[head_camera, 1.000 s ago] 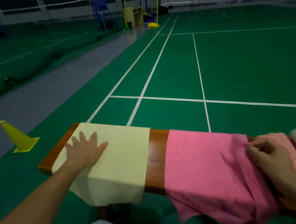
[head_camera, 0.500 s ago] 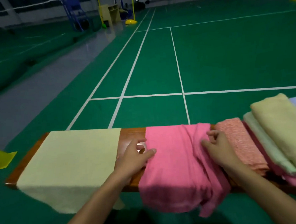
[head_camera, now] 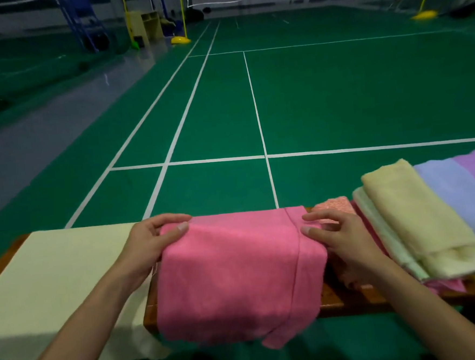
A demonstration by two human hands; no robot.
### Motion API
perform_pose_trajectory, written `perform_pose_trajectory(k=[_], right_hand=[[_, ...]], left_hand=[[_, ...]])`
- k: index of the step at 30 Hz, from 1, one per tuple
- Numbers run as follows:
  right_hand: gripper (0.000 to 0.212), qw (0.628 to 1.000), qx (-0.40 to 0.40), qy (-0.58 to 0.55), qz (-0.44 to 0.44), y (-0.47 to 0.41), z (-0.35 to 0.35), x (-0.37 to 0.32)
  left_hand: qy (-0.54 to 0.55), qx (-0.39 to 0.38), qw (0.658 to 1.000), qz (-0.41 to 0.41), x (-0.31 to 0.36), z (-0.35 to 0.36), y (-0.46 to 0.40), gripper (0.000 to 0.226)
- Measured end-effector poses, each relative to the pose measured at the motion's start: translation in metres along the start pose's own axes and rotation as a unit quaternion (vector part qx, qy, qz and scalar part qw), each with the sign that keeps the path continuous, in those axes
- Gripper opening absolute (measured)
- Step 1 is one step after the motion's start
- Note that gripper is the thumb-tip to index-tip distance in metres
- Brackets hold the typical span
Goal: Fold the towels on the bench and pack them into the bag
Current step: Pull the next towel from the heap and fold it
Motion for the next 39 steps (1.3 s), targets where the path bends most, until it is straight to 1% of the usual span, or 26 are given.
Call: perform_pose_trajectory(k=[2,3,5,6,7,8,10,11,13,15,16,17,18,19,21,22,23,26,27,28,29,31,33,36,39], right_hand=[[0.021,1.0,-0.01,-0.015,0.006,0.002,-0.002,-0.008],[0.019,1.0,-0.012,-0.003,0.002,0.002,-0.002,-0.01],[0.016,1.0,-0.012,0.023,0.01,0.002,0.001,-0.006],[0.016,0.999,-0.01,0.043,0.018,0.003,0.005,-0.002],[0.013,0.997,-0.008,0.079,0.018,0.004,0.011,0.003],[0.015,0.992,-0.013,0.125,0.006,0.008,0.019,0.006],[0.039,0.969,-0.029,0.241,-0.047,0.016,0.032,0.012],[0.044,0.951,-0.028,0.297,-0.083,0.02,0.037,0.012],[0.038,0.914,-0.002,0.375,-0.155,0.028,0.038,0.004],[0.028,0.882,0.043,0.426,-0.196,0.032,0.033,-0.007],[0.025,0.871,0.061,0.439,-0.211,0.032,0.03,-0.013],[0.022,0.869,0.072,0.439,-0.219,0.03,0.027,-0.016],[0.02,0.873,0.076,0.429,-0.22,0.027,0.024,-0.019],[0.02,0.888,0.076,0.403,-0.208,0.024,0.021,-0.02],[0.024,0.945,0.077,0.286,-0.137,0.016,0.012,-0.022],[0.026,0.969,0.082,0.216,-0.091,0.014,0.007,-0.024],[0.027,0.983,0.091,0.154,-0.045,0.012,0.003,-0.025],[0.029,0.993,0.081,0.007,0.08,0.006,0.002,-0.021],[0.033,0.989,0.071,-0.067,0.11,0.004,0.003,-0.024],[0.035,0.98,0.069,-0.14,0.122,0.001,0.003,-0.031],[0.034,0.971,0.075,-0.194,0.114,-0.003,-0.001,-0.042],[0.031,0.965,0.069,-0.244,0.07,-0.008,-0.011,-0.069],[0.033,0.969,0.051,-0.242,0.026,-0.011,-0.017,-0.088],[0.042,0.979,0.051,-0.196,-0.024,-0.015,-0.022,-0.096],[0.055,0.979,0.048,-0.193,-0.04,-0.014,-0.026,-0.101]], left_hand=[[0.005,0.018,1.0,0.008,0.005,-0.009,0.002,0.018],[0.006,0.02,1.0,0.014,0.007,-0.01,0.003,0.017],[0.006,0.001,1.0,0.02,0.011,-0.006,0.01,0.015],[0.005,-0.012,1.0,0.023,0.013,-0.003,0.014,0.014],[0.006,-0.025,0.999,0.026,0.014,0.001,0.018,0.014],[0.01,-0.034,0.999,0.029,0.016,0.004,0.023,0.014],[0.019,-0.047,0.998,0.039,0.022,0.01,0.03,0.013],[0.023,-0.046,0.998,0.044,0.024,0.01,0.032,0.014],[0.034,-0.027,0.998,0.051,0.028,0.004,0.031,0.016],[0.041,-0.002,0.998,0.052,0.03,-0.007,0.027,0.018],[0.04,0.008,0.998,0.049,0.029,-0.013,0.025,0.018],[0.039,0.015,0.998,0.047,0.028,-0.018,0.024,0.018],[0.039,0.021,0.998,0.045,0.027,-0.022,0.022,0.018],[0.04,0.028,0.998,0.043,0.025,-0.025,0.021,0.018],[0.037,0.044,0.998,0.04,0.022,-0.032,0.017,0.017],[0.037,0.051,0.997,0.038,0.02,-0.034,0.015,0.016],[0.036,0.056,0.997,0.037,0.018,-0.037,0.012,0.014],[0.044,0.069,0.996,0.042,0.023,-0.038,0.011,0.012],[0.061,0.08,0.993,0.055,0.031,-0.038,0.012,0.012],[0.087,0.091,0.989,0.077,0.042,-0.038,0.013,0.013],[0.119,0.097,0.983,0.1,0.054,-0.037,0.014,0.013],[0.175,0.088,0.972,0.131,0.078,-0.031,0.011,0.016],[0.178,0.076,0.971,0.138,0.089,-0.023,0.009,0.02],[0.17,0.056,0.976,0.122,0.096,-0.018,0.005,0.024],[0.194,0.021,0.973,0.122,0.115,-0.024,0.002,0.031]])
Point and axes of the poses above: each hand's wrist, its own y-axis away from the middle knuckle, its own z-axis out of the palm, x = y × z, the point moved 8 cm from there along -y, towards the middle knuckle, and after that the axes turned 13 degrees about x, right-handed, at the moved point
